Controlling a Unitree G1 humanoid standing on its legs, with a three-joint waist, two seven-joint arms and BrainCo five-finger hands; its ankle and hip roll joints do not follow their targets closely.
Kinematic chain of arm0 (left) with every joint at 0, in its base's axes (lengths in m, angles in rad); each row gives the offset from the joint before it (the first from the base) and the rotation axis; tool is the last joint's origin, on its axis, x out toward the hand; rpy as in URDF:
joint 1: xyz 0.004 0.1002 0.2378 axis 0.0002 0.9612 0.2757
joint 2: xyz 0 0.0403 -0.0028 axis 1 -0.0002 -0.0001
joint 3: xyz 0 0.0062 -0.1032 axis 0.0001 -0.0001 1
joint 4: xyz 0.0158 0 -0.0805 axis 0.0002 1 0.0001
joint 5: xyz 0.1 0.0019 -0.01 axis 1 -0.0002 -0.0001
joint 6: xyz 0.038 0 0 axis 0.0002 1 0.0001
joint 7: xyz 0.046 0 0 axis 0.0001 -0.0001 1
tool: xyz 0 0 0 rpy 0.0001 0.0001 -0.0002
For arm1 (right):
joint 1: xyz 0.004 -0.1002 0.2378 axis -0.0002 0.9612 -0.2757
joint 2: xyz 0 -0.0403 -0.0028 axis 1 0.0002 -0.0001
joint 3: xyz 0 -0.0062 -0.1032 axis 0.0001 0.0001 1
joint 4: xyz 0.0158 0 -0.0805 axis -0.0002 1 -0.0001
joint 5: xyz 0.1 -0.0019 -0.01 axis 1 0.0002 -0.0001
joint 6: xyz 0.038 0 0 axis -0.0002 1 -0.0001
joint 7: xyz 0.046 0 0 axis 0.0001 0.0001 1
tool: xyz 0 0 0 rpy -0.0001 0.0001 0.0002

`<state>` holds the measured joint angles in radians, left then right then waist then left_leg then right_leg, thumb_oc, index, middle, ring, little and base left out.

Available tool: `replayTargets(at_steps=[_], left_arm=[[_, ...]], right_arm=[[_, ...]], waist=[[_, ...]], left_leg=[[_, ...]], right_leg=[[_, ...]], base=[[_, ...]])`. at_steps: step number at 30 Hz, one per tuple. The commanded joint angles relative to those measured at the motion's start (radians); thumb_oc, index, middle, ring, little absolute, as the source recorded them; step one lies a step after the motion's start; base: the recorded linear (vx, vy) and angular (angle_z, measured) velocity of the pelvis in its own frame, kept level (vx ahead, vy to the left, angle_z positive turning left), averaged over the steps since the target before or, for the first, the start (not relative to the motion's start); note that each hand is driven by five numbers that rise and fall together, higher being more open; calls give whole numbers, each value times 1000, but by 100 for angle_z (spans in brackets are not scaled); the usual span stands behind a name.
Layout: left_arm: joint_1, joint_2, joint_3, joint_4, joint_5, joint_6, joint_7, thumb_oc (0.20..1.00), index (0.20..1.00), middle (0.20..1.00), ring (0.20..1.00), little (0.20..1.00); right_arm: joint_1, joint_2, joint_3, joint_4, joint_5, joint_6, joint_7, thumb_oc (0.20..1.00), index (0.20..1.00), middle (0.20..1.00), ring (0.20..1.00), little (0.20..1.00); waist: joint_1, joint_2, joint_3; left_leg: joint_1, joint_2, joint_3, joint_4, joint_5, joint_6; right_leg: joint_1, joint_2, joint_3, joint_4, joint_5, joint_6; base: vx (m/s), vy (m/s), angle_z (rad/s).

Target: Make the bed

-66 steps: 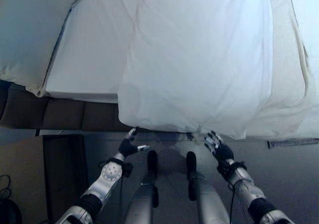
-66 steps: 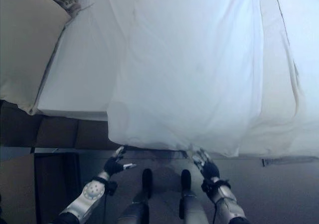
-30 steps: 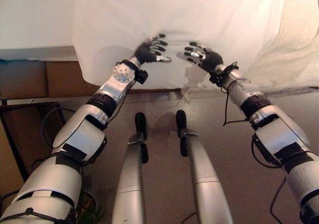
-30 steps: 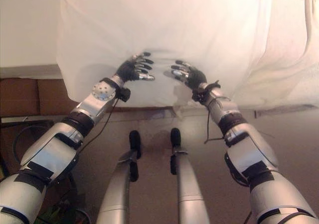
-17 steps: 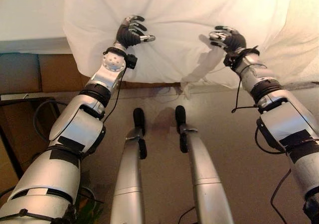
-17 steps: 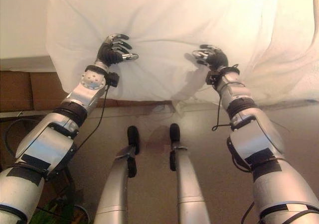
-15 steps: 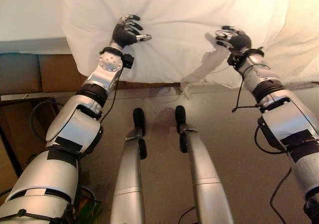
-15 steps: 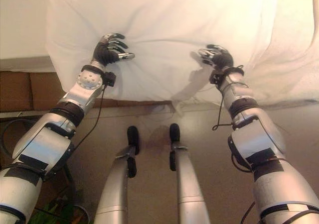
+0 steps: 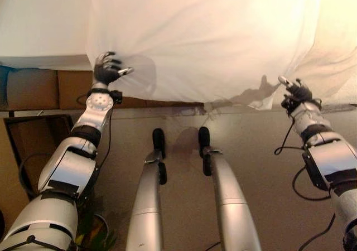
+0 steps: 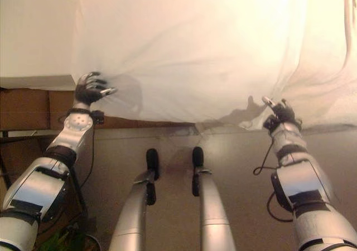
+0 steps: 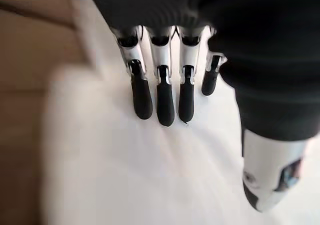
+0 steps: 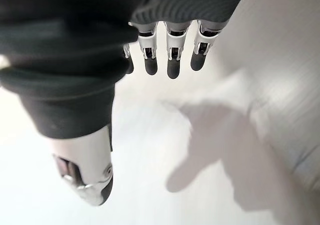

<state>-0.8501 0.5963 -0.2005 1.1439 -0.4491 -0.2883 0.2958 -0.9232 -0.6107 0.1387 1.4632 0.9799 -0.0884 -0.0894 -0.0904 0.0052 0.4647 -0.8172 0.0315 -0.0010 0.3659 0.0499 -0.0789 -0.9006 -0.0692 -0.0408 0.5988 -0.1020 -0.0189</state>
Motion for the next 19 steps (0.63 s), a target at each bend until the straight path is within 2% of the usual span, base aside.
replayTargets(at_steps=[1,5,7,12,19], left_arm=[[71,-16,65,81,-54,-8,-6,1000,1000,1000,1000,1000],[215,-122,89,90,-44,-16,-30,1000,1000,1000,1000,1000],[282,-174,85,72,-61,-23,-62,1000,1000,1000,1000,1000],[408,-288,18,49,-37,-23,-166,1000,1000,1000,1000,1000],[507,-384,-36,117,-21,56,-301,1000,1000,1000,1000,1000]], right_arm=[[71,-43,-66,19,-16,-30,-9,1000,1000,1000,1000,1000],[248,36,-151,-27,8,-88,0,1000,1000,1000,1000,1000],[325,78,-150,-81,-39,-117,3,1000,1000,1000,1000,1000],[460,206,-127,-211,-58,-174,38,1000,1000,1000,1000,1000],[553,313,-40,-235,-248,-150,39,1000,1000,1000,1000,1000]], waist=[[8,17,-12],[5,13,-42],[3,11,-63],[1,14,-118],[9,14,-239]], left_leg=[[66,0,-6,-6,-31,-43],[237,-5,-16,-141,6,-37],[334,-3,-25,-222,23,-29],[483,-2,-19,-335,48,-12],[637,4,-3,-439,56,-1]], right_leg=[[127,-12,5,-157,44,112],[290,-13,-4,-264,67,119],[381,-12,-5,-330,82,124],[528,-16,5,-436,121,134],[679,-28,26,-571,172,148]], base=[[76,-12,14],[114,17,14],[133,51,10],[115,91,8],[100,94,-6]])
